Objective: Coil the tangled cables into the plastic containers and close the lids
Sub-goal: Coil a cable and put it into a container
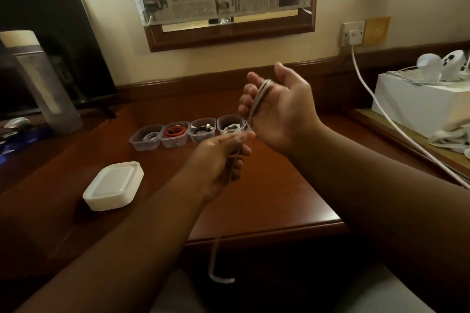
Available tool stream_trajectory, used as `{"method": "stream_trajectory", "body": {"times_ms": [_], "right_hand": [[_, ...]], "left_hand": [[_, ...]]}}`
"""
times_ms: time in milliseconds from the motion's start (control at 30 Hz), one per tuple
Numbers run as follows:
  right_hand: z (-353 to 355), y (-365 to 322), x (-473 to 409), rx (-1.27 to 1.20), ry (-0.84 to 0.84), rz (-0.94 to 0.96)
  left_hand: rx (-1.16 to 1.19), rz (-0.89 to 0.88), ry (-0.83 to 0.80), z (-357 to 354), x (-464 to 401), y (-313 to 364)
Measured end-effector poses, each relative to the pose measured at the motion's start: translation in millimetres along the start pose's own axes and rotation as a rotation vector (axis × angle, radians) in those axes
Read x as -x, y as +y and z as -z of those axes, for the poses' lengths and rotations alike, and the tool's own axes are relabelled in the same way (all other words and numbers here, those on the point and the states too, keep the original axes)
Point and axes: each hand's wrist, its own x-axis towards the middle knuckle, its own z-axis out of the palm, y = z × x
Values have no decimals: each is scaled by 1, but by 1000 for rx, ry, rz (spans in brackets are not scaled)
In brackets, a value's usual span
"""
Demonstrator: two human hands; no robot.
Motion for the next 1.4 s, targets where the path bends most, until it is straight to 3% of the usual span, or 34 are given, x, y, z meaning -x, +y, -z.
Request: {"method": "stream_trajectory", "body": {"times_ms": [100,200,300,367,500,633,700,767,867,933,1000,1033,1100,1167,1233,1300,1400], "right_hand": [[11,-2,-10,714,96,216],[24,13,-7,1546,7,174],[27,34,1,1887,-184,64],[24,39,4,1810,-165,-94],[25,29,6,1431,-87,-517],[30,12,4,737,-206,-687],[28,10,5,367,-273,-672],[25,14,3,77,-256,-532],[18,20,-3,-107,-60,-193],[13,22,-6,-21,57,-17],[13,24,-9,290,142,124],[16,25,-9,640,169,296],[26,31,-6,1371,64,563],[38,34,-4,1792,-27,413],[46,36,-3,1925,-91,378],[48,38,-4,1898,-131,336],[49,35,-9,1566,-122,97]], "left_hand": [[-254,23,-89,4,8,2],[-680,-80,-80,16,8,7],[-957,-208,-44,25,4,11],[-965,-214,-63,28,3,12],[-860,-217,-58,33,-3,13],[-344,-154,-53,33,-3,9],[-36,-58,-73,25,-4,5],[182,55,-21,12,-3,-1],[213,157,83,-8,2,-10],[108,133,60,-18,6,-14],[-107,45,12,-20,10,-11],[-308,-23,-3,-18,10,-9],[-768,-190,-4,-10,8,-1],[-1016,-331,27,0,6,9],[-1183,-449,87,11,1,14],[-1255,-536,126,19,-7,16],[-1124,-613,127,25,-12,13]]}}
